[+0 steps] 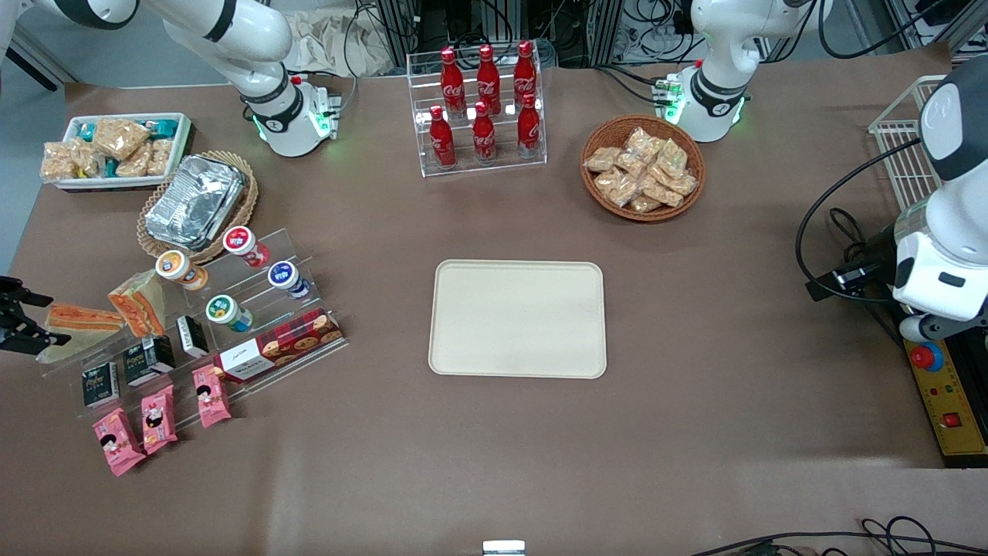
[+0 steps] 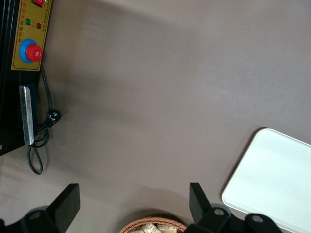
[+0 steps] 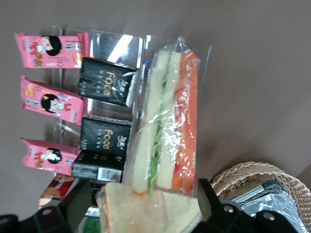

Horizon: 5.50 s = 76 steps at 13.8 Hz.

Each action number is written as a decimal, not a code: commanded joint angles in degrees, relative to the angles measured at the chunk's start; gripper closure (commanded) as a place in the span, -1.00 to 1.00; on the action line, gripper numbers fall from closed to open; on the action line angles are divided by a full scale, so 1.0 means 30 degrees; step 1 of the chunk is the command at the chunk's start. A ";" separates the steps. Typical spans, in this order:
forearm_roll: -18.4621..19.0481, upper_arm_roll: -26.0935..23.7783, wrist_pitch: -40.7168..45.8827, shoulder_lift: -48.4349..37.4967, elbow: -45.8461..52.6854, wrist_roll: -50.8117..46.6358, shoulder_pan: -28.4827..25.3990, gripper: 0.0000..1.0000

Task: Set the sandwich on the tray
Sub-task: 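Close the right gripper on the wrapped triangular sandwich in the rack, then lift the wrapped sandwich up out of the rack with the right gripper, then carry the sandwich over the cream tray with the right gripper, then lower the sandwich onto the tray and open the right gripper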

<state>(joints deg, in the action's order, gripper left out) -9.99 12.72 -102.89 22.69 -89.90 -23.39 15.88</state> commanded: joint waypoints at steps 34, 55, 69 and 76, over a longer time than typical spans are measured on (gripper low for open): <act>-0.0539 -0.0752 0.4929 0.0405 0.4645 1.1868 -0.1044 0.70; 0.2825 -0.6173 0.1693 0.1192 0.6032 1.1869 -1.2495 0.68; 0.7013 -0.4034 -0.6036 0.7051 0.5681 1.4408 -1.8623 0.68; 0.8866 -0.4063 -0.8093 0.8751 0.5564 1.5795 -2.0203 0.66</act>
<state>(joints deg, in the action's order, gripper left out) 14.91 0.24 -124.82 47.02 -73.90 23.86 -43.21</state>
